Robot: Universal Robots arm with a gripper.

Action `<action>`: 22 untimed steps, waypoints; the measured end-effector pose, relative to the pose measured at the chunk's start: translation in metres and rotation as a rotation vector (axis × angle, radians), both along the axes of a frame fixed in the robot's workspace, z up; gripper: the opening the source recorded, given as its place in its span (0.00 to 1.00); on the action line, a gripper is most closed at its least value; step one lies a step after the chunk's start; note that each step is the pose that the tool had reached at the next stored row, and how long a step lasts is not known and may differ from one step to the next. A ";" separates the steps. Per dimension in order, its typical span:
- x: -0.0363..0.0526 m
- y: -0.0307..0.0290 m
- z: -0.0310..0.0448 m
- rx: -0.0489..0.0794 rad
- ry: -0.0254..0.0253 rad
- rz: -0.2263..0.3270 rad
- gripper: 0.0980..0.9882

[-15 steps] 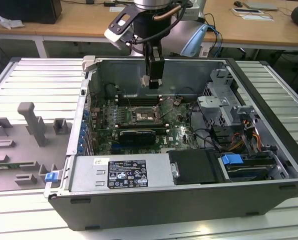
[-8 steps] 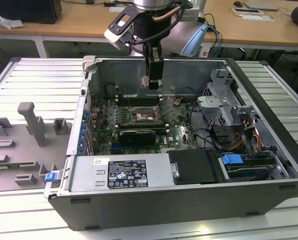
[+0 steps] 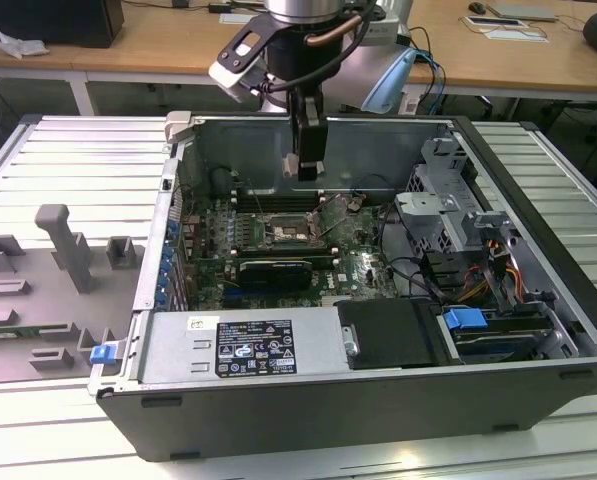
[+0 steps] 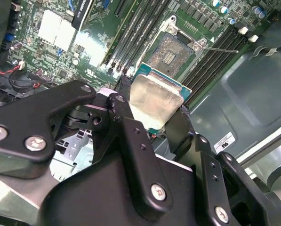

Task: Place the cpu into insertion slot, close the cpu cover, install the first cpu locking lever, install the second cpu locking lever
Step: 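Place the cpu into insertion slot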

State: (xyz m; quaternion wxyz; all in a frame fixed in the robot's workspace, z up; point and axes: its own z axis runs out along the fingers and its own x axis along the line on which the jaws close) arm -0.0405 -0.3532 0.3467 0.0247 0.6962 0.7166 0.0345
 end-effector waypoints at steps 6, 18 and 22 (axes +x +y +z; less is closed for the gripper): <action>0.0000 0.0000 -0.0024 0.000 0.0000 0.000 0.50; 0.0000 0.0000 -0.0068 0.000 0.0000 0.000 0.50; 0.0000 0.0000 -0.0084 0.000 0.0000 0.000 0.50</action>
